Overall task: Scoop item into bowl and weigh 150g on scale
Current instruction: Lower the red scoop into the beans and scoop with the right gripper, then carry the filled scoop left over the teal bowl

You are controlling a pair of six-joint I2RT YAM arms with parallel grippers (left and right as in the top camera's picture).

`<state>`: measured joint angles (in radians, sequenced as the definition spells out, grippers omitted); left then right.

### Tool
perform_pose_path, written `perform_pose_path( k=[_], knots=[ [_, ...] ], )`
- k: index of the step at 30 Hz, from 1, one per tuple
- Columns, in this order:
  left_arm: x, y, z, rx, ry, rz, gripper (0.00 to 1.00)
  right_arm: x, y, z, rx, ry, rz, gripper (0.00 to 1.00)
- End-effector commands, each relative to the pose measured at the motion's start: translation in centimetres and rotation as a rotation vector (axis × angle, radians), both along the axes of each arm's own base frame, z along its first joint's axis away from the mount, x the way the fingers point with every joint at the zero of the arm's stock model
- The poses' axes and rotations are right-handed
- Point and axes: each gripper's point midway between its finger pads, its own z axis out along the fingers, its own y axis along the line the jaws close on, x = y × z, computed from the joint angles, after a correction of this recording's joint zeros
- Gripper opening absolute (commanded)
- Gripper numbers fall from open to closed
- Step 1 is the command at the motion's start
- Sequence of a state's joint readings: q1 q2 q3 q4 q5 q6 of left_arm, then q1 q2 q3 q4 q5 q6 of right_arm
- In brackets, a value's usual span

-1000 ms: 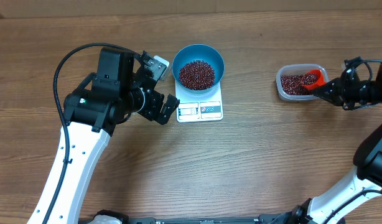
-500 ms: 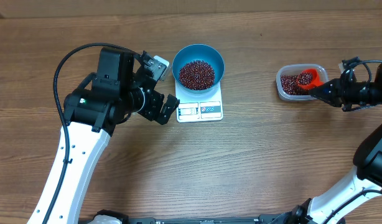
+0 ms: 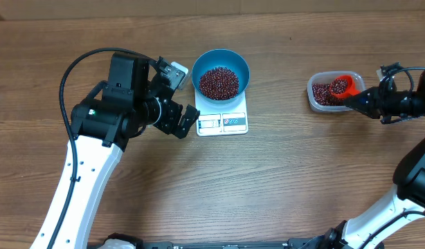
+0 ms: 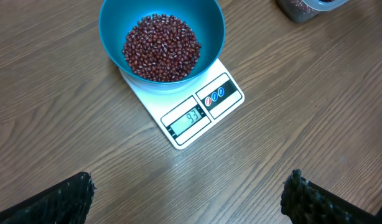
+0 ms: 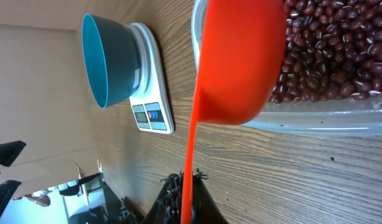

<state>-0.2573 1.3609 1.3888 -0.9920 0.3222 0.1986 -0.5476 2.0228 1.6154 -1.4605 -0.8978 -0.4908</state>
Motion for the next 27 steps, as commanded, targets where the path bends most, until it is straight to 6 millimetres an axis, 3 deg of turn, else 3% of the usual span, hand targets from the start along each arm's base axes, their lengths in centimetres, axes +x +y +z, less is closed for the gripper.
perform_pose_path(
  k=[1,17,27],
  knots=[
    [0.3,-0.1,0.4,-0.001,-0.014,-0.014,1.0,0.2,0.2,0.4,0.032,-0.027,-0.005,0.04],
    [0.3,-0.1,0.4,-0.001,-0.014,-0.014,1.0,0.2,1.0,1.6,0.095,-0.069,0.004,0.04],
    [0.3,-0.1,0.4,-0.002,-0.014,-0.014,1.0,0.1,3.1,4.3,0.222,-0.173,0.044,0.04]
  ],
)
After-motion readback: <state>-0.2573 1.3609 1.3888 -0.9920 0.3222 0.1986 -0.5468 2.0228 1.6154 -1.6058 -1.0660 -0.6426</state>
